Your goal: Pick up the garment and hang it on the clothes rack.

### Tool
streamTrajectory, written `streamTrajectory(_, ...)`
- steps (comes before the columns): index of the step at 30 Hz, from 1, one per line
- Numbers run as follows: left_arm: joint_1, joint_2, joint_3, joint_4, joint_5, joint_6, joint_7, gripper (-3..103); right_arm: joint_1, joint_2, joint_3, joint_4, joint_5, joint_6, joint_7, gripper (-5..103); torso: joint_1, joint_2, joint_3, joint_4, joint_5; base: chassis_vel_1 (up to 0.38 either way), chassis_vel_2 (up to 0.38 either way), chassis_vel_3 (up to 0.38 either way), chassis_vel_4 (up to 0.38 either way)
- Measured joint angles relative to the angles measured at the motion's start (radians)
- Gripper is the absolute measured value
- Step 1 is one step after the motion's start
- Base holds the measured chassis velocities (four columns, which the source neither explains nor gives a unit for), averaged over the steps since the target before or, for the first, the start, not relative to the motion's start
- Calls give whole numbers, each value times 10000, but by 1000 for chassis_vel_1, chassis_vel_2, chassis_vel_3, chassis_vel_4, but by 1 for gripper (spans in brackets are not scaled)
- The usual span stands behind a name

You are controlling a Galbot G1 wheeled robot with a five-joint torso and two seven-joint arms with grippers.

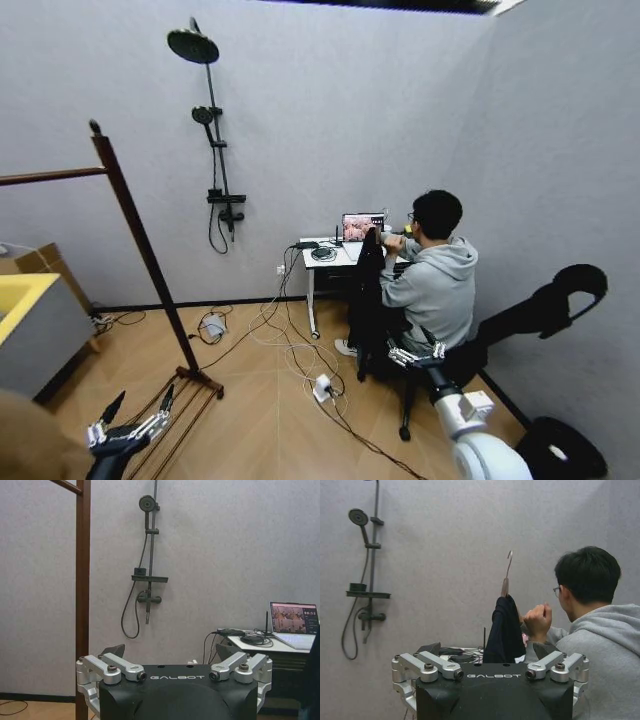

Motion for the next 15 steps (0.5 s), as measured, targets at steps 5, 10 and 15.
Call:
streamTrajectory(5,0,0,0,1,0,0,-1,100,753,-374,407,-248,595,-751,459,100,1,0,0,-2,-9,-155,133,91,-87)
streamTrajectory(10,4,-1,0,1,0,1,-2,100,2498,-1124,639,-1477,1433,-1128,480,100,-18,6,-5,7,-2,41,-41,-23,27)
streamTrajectory(15,5,-1,0,0,0,0,1,100,4264,-2319,372,-2869,1851,-1431,292,100,-22,10,-5,4,3,45,-46,-24,43)
